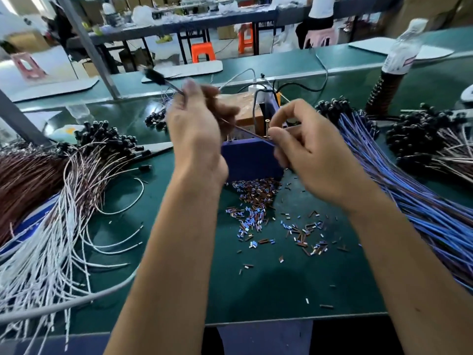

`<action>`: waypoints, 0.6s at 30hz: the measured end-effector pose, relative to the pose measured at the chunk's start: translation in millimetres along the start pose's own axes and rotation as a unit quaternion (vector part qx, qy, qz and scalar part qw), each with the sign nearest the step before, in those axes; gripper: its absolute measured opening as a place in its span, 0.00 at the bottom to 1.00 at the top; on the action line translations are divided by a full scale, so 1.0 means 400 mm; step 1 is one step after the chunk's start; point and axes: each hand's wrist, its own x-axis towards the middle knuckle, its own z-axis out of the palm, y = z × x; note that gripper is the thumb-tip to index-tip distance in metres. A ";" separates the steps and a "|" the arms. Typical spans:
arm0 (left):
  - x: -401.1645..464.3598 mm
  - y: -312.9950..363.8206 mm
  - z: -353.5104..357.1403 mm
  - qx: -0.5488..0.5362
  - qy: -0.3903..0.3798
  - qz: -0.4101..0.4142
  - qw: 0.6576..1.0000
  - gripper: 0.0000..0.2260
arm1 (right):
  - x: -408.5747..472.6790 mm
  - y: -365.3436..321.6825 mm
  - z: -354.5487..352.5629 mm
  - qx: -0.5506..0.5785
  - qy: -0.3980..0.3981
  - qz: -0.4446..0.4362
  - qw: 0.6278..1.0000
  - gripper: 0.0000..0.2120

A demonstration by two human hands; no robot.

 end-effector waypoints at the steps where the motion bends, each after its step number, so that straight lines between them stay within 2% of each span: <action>1: 0.014 0.016 -0.014 -0.022 0.002 0.030 0.999 0.16 | -0.004 0.026 -0.016 -0.014 0.002 0.002 1.000 0.05; 4: 0.053 0.049 -0.046 -0.056 -0.033 0.142 0.988 0.17 | -0.010 0.106 -0.044 -0.117 0.023 -0.004 0.993 0.17; 5: 0.058 0.048 -0.049 -0.028 -0.052 0.182 0.981 0.17 | -0.014 0.128 -0.043 -0.143 0.039 -0.004 0.989 0.19; 7: 0.050 0.024 -0.043 0.102 -0.093 0.263 0.955 0.16 | -0.028 0.162 -0.028 -0.161 0.069 -0.011 0.984 0.20; 9: 0.021 -0.033 -0.034 0.267 -0.154 0.335 0.891 0.16 | -0.051 0.195 0.003 -0.162 0.086 -0.018 0.983 0.19; 11: -0.014 -0.113 -0.029 0.410 -0.238 0.372 0.798 0.14 | -0.071 0.221 0.033 -0.155 0.090 -0.013 0.984 0.20; 12: -0.029 -0.152 -0.029 0.462 -0.269 0.374 0.758 0.12 | -0.076 0.228 0.043 -0.149 0.094 -0.015 0.984 0.20; 13: -0.041 -0.183 -0.028 0.500 -0.291 0.360 0.732 0.12 | -0.077 0.234 0.048 -0.143 0.105 -0.022 0.984 0.18; 14: -0.050 -0.206 -0.027 0.521 -0.306 0.337 0.722 0.13 | -0.075 0.237 0.049 -0.141 0.118 -0.025 0.983 0.15; 18: -0.046 -0.257 -0.048 0.543 -0.334 0.251 0.728 0.20 | -0.069 0.237 0.044 -0.123 0.093 0.009 0.988 0.10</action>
